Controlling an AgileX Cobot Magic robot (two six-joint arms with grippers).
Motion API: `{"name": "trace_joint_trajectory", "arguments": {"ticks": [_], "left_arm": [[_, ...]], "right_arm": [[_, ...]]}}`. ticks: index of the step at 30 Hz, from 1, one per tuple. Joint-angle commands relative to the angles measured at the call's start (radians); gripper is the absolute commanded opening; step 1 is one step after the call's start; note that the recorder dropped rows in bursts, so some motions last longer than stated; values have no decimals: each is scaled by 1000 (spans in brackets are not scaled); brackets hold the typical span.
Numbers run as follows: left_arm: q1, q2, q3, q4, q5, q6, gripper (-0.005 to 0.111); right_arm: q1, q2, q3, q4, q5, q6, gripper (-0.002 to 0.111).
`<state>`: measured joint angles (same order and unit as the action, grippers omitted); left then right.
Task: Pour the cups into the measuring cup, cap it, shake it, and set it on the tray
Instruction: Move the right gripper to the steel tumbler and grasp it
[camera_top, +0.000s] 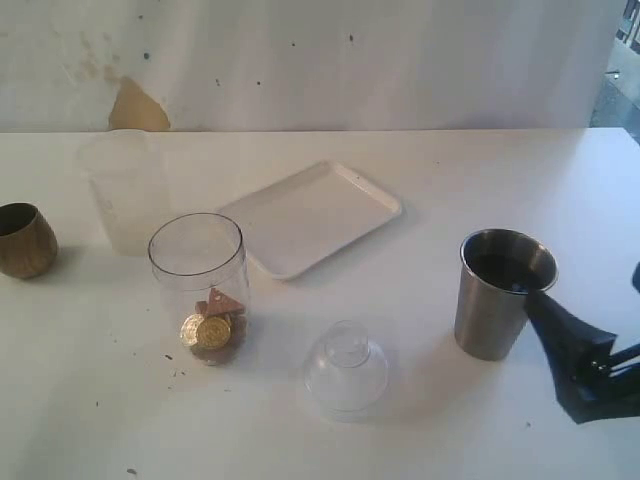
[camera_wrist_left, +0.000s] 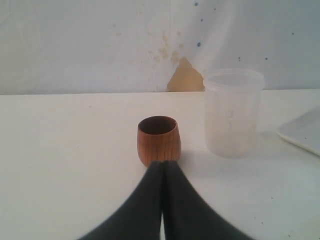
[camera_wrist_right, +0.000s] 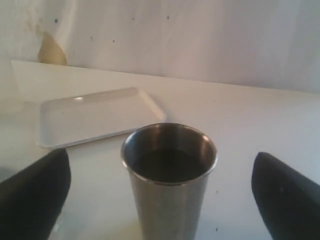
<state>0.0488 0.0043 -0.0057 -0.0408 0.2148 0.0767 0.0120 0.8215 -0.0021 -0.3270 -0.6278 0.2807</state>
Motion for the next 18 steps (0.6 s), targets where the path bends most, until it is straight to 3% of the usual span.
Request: {"name": "trace_joint_trajectory", "arguments": {"ticks": [1, 11, 18], "left_arm": [[1, -4, 6, 3, -13, -2, 0], [1, -4, 6, 3, -13, -2, 0], [1, -4, 6, 3, -13, -2, 0]], "right_arm": [[8, 236, 2, -25, -214, -47, 90], [8, 804, -84, 20, -528, -225, 90], [8, 983, -209, 20, -549, -244, 90]]}}
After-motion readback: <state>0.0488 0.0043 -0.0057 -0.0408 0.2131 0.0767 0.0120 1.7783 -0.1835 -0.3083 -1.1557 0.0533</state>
